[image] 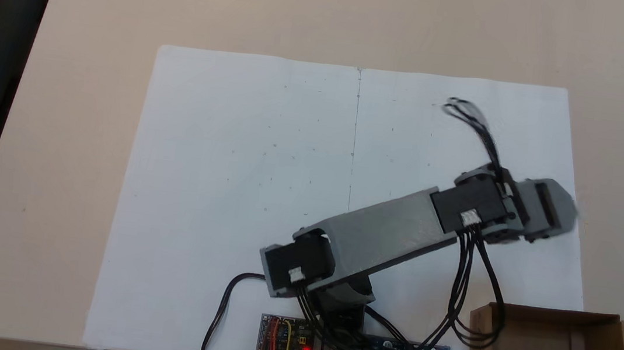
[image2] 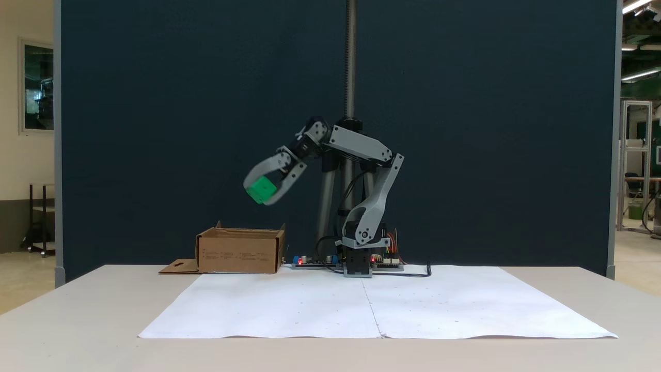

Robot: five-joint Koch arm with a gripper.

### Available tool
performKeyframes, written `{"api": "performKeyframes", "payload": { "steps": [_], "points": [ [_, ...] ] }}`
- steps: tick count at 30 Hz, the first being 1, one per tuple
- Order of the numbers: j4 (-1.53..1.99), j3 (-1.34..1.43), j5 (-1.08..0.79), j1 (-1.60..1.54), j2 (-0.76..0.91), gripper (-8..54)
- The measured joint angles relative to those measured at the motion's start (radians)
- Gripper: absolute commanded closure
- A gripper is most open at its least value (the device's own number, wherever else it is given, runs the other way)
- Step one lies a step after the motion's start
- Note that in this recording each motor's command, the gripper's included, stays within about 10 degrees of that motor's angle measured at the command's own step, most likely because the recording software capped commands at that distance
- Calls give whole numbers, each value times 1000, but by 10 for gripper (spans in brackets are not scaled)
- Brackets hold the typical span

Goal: Grasp a green dice and put it in the bin.

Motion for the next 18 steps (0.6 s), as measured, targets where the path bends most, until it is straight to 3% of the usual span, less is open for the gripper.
{"api": "performKeyframes", "payload": {
  "steps": [9,18],
  "points": [
    [-84,-41,-31,212,-83,317],
    [-86,-46,-97,445,-319,317]
  ]
}}
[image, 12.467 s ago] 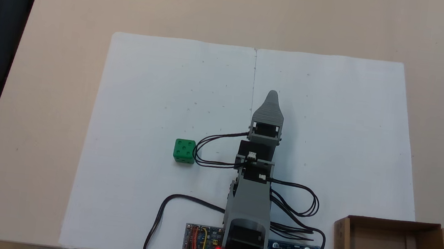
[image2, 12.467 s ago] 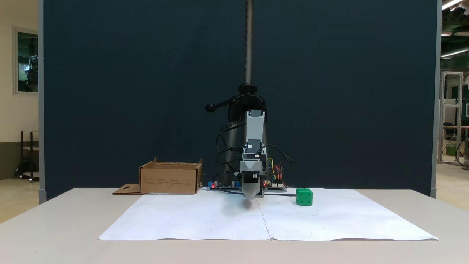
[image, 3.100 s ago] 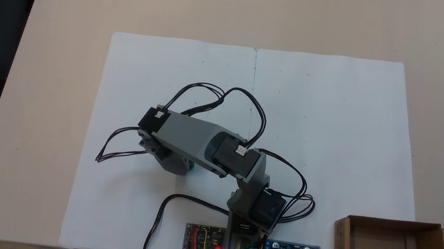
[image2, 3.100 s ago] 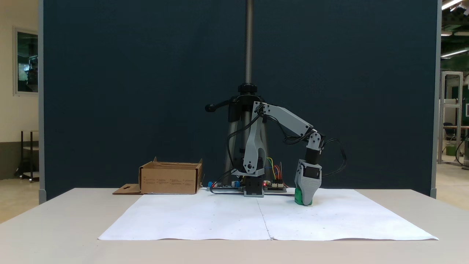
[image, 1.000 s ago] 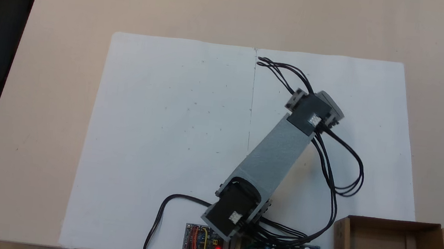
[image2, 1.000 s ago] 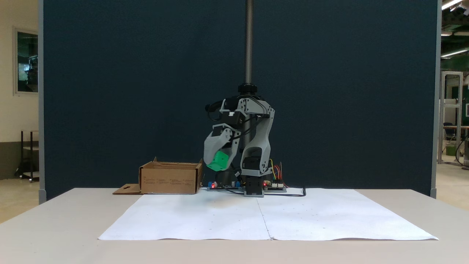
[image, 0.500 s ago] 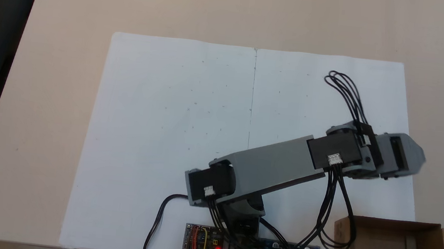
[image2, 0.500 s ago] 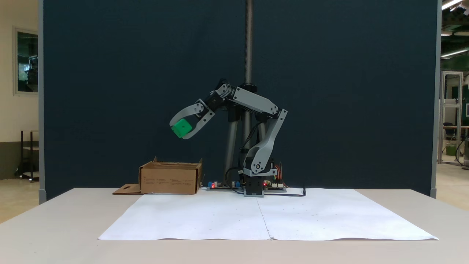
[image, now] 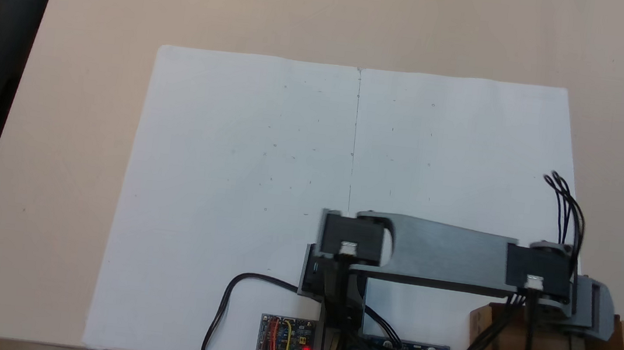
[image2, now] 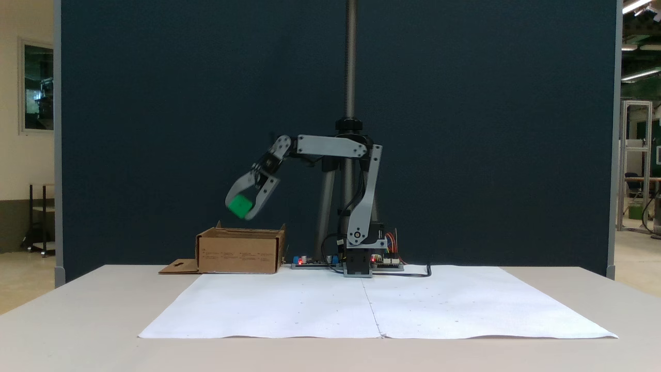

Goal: Grasp a green dice and put it in the bin.

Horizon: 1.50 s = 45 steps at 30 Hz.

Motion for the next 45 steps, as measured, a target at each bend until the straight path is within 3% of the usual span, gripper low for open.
{"api": "performKeyframes", "payload": {
  "steps": [22,23,26,30,39,45],
  "points": [
    [-31,0,-166,156,-132,313],
    [-34,-2,-170,163,-138,301],
    [-37,-2,-176,179,-164,123],
    [-38,-2,-184,187,-199,-5],
    [-81,-2,-184,117,-164,11],
    [-169,-2,-133,-133,20,15]
  ]
}}
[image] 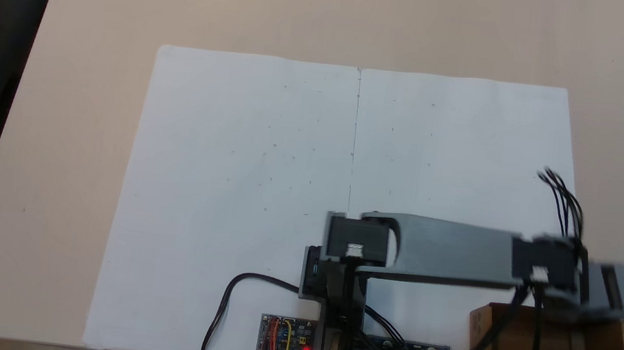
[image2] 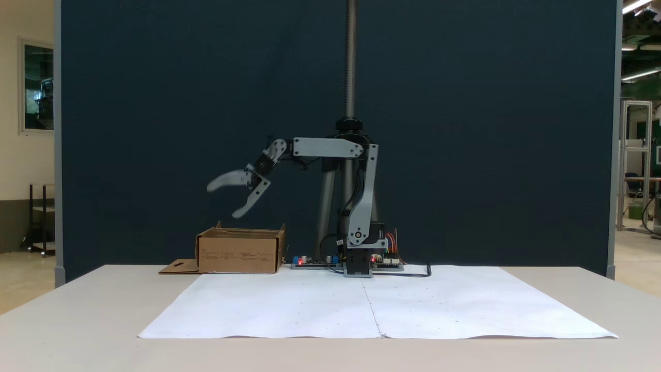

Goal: Grasp a green dice and put it in the bin.

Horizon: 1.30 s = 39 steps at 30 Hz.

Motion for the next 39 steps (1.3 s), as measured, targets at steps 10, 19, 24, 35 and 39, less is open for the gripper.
{"api": "performKeyframes", "payload": {
  "steps": [10,19,24,35,39],
  "points": [
    [-74,0,75,-474,172,14],
    [-74,0,75,-908,198,13],
    [-95,66,75,-1150,225,11],
    [-368,385,75,-1381,523,9],
    [-492,555,75,-1388,534,10]
  ]
}}
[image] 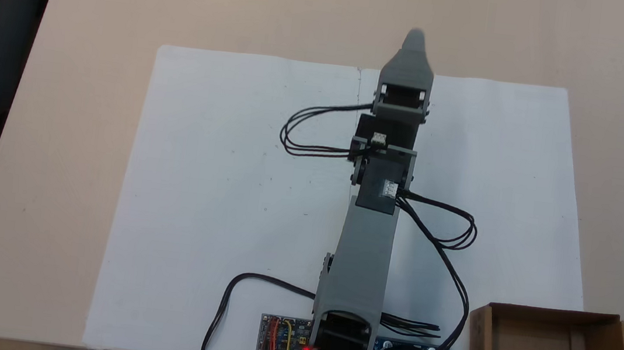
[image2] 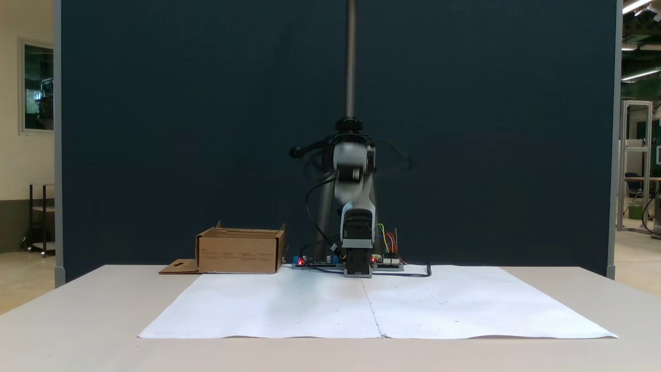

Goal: Grasp a green dice and put it in the bin.

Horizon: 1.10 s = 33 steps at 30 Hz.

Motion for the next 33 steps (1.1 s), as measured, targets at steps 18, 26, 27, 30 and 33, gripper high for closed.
{"api": "performKeyframes", "payload": {
  "steps": [18,26,27,30,33],
  "points": [
    [-529,525,0,-81,6,13],
    [-790,750,0,-83,6,17],
    [-818,767,0,-83,6,17],
    [-904,827,0,-83,8,17],
    [-994,861,0,-83,8,17]
  ]
}}
